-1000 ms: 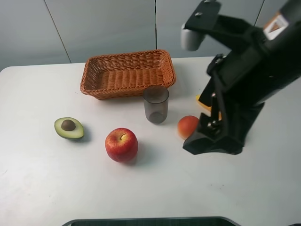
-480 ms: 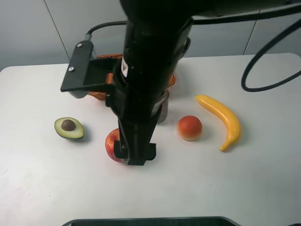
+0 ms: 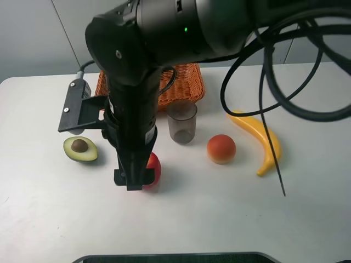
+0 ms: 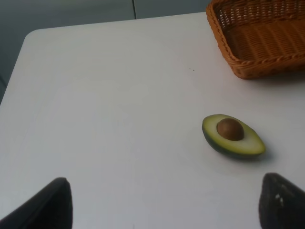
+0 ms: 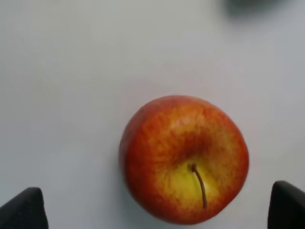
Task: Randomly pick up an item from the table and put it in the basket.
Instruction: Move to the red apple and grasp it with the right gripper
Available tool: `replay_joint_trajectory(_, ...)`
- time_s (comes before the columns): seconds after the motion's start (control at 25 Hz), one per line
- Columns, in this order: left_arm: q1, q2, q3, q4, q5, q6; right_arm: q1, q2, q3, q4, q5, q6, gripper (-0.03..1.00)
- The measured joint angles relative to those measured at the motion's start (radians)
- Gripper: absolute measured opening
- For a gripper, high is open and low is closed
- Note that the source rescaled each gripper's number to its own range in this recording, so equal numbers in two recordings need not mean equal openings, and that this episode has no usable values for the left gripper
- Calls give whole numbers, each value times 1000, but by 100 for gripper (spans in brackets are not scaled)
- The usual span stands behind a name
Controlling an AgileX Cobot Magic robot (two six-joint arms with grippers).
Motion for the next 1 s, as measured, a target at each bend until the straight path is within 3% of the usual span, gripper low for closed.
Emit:
replay_joint_trajectory(0.28, 0, 0, 0, 0, 0, 0, -59, 71, 0, -8, -32, 0, 99)
replay_joint_trajectory(1.0, 0, 0, 0, 0, 0, 0, -81, 122, -8, 9, -144, 0, 99)
